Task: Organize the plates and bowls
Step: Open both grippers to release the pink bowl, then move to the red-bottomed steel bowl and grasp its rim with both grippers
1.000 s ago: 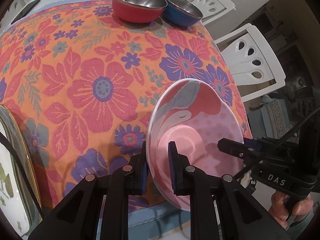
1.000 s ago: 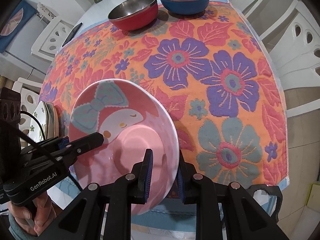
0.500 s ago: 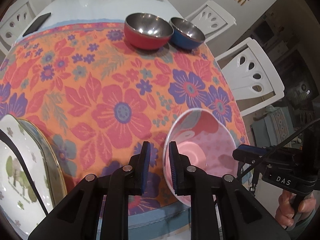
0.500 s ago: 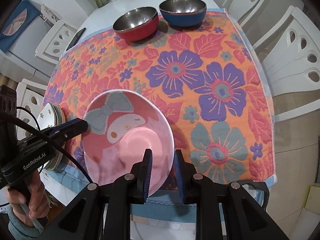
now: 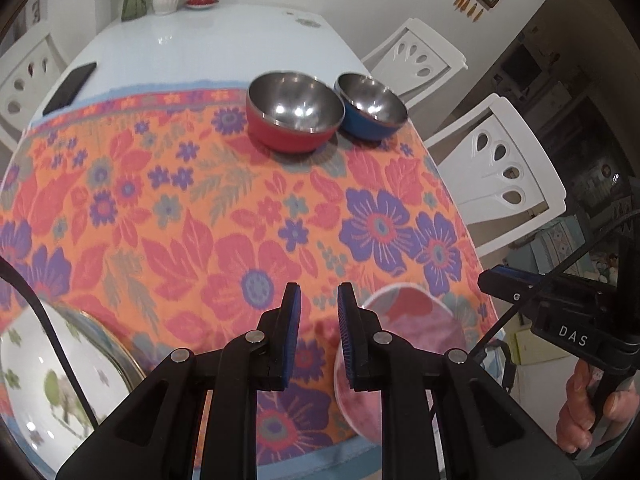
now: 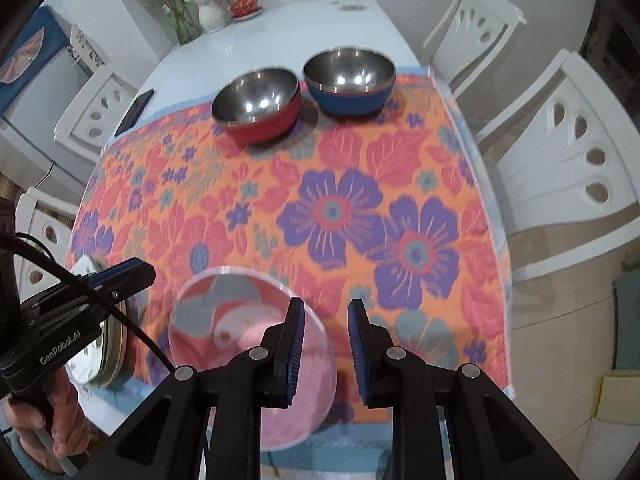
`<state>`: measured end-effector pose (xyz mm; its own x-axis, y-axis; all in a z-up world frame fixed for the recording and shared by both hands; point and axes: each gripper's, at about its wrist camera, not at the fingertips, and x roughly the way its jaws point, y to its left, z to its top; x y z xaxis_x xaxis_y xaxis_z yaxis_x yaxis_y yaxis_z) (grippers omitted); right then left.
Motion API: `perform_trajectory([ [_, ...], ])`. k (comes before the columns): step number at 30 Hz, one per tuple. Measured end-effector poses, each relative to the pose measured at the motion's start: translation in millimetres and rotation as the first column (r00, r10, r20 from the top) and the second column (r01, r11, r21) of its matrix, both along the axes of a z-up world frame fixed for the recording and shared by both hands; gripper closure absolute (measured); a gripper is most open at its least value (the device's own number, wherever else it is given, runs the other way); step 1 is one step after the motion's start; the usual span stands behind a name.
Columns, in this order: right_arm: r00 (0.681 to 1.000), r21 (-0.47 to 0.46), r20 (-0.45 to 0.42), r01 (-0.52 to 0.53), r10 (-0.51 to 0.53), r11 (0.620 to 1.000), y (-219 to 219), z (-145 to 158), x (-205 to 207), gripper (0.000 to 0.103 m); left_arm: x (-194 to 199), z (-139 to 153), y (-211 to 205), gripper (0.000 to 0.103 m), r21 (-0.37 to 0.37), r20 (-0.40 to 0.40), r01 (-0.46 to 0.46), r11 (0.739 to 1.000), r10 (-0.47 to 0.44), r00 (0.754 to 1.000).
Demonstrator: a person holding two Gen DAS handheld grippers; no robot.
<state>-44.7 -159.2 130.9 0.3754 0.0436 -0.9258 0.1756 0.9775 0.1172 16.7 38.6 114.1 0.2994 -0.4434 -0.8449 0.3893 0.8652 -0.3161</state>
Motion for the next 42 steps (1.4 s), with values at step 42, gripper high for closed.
perform_trajectory([
  [42, 0.992, 0.323, -0.040, 0.129, -0.122, 0.938, -12.2, -77.1, 219.7, 0.063, 246.3, -65.0, -41.2, 0.070, -0.022, -0.081, 0.032, 0.999, -0.034, 0.996],
])
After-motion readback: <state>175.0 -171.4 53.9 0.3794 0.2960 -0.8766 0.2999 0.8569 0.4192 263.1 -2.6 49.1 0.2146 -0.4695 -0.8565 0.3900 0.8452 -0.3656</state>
